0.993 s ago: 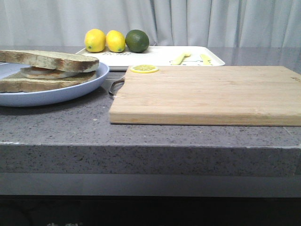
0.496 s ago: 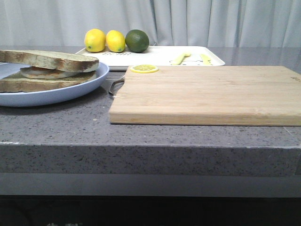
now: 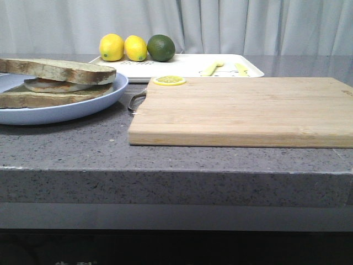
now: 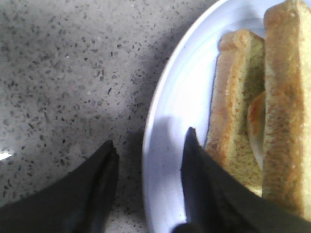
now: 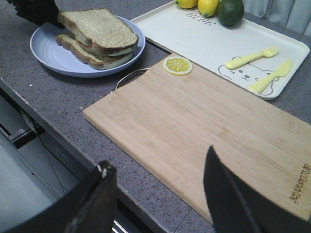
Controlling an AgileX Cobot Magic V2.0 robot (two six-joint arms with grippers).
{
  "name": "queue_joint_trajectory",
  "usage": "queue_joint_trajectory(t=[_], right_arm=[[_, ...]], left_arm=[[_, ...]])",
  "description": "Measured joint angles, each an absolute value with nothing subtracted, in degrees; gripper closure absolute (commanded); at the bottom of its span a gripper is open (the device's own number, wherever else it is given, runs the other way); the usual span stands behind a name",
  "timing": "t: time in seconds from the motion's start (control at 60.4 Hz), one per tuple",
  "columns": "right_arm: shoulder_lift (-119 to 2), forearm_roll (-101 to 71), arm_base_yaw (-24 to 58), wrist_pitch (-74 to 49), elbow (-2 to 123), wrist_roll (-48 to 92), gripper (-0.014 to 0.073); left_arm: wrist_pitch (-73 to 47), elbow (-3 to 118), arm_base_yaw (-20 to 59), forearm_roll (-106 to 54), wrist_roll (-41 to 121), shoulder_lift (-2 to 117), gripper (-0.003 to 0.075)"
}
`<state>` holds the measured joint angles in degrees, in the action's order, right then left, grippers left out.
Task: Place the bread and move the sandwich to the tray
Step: 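Grasp the rim of the blue plate with the left gripper, then lift the blue plate and carry it toward the white tray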
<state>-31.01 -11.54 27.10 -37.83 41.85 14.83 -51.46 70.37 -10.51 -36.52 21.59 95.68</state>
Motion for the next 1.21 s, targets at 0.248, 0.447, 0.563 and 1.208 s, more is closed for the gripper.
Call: queue_joint_trajectory(t=[0.248,0.447,0.563,1.208], right_arm=[[-31.0,-11.5,27.1,-37.8,41.8,14.8,0.0172],[-31.0,-11.5,27.1,-37.8,41.8,14.8,0.0172],[-31.0,-11.5,27.1,-37.8,41.8,14.8,0.0172],[-31.0,-11.5,27.1,-37.8,41.8,14.8,0.0172]], left_arm=[[-51.2,70.4,-10.5,-36.5,21.6,95.7,0.0659],[-51.2,70.4,-10.5,-36.5,21.6,95.7,0.0738],[-51.2,70.4,-10.5,-36.5,21.6,95.7,0.0738],[-56.9,80.0,-10.5,-43.8,22.3,95.8,0.0738]])
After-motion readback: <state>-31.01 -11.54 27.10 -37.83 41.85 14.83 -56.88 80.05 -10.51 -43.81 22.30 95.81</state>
